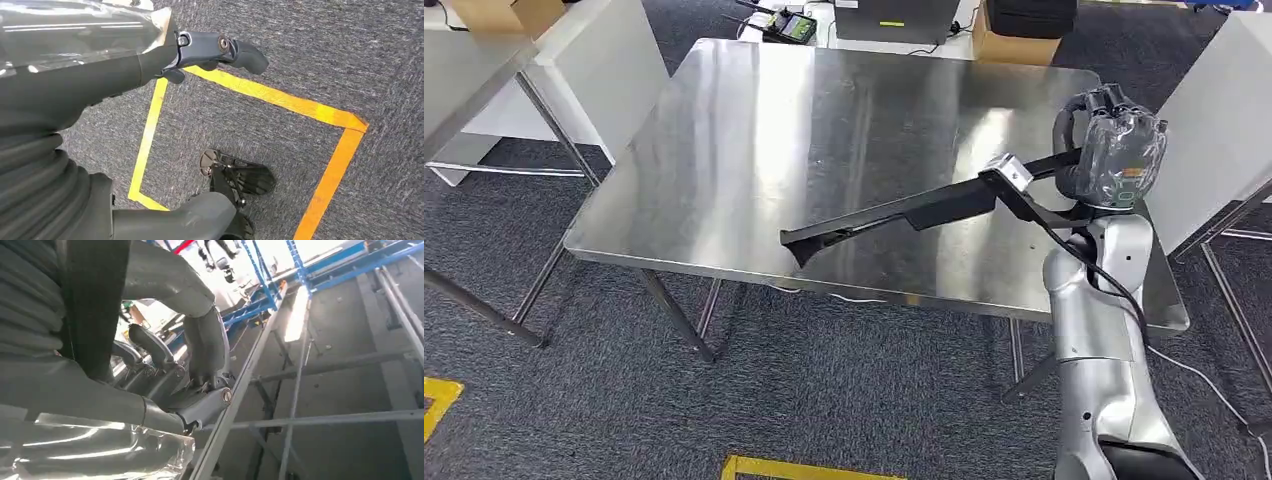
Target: Take the parts from the cabinet and place them on the table.
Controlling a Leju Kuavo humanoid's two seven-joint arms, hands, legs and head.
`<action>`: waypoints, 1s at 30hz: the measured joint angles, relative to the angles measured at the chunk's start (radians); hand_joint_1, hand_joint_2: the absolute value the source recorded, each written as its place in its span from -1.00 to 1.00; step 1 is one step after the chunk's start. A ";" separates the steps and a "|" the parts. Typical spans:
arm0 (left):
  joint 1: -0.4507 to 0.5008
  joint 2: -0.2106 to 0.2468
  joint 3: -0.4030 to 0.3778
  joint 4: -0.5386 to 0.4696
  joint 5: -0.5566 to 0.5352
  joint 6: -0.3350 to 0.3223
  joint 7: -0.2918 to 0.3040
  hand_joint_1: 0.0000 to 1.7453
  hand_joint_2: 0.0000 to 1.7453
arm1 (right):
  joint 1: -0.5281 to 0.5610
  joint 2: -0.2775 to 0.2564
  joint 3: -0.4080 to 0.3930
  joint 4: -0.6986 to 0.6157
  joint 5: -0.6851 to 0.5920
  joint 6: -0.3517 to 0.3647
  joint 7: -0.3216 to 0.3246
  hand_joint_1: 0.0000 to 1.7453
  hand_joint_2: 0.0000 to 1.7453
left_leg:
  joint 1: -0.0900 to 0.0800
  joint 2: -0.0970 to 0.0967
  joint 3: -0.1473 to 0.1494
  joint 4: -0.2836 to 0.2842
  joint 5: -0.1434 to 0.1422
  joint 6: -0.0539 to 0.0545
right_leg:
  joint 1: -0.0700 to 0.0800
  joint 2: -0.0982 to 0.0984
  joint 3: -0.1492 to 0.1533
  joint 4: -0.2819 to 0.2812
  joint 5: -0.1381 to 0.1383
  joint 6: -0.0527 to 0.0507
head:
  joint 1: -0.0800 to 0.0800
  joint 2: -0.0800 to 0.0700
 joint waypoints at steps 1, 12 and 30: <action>0.000 0.000 0.001 0.000 -0.001 -0.003 -0.002 -1.00 1.00 | -0.003 -0.007 0.000 0.003 0.008 0.000 0.012 1.00 1.00 | -0.002 0.000 0.000 0.000 0.000 0.000 | 0.000 0.000 0.000 0.000 0.000 0.000 | 0.000 0.000; 0.001 0.001 0.006 0.000 -0.008 -0.033 -0.008 -1.00 1.00 | -0.072 -0.087 -0.002 0.087 0.040 0.000 0.052 1.00 1.00 | -0.016 -0.002 -0.009 0.010 -0.003 0.016 | -0.014 0.000 -0.002 -0.003 0.006 0.010 | -0.002 0.000; 0.001 0.000 0.027 0.000 -0.007 -0.054 -0.007 -1.00 1.00 | -0.118 -0.129 0.002 0.145 -0.002 0.000 0.013 1.00 1.00 | -0.008 0.006 0.003 0.010 -0.021 0.007 | -0.009 0.001 -0.015 0.007 0.008 -0.016 | 0.002 0.000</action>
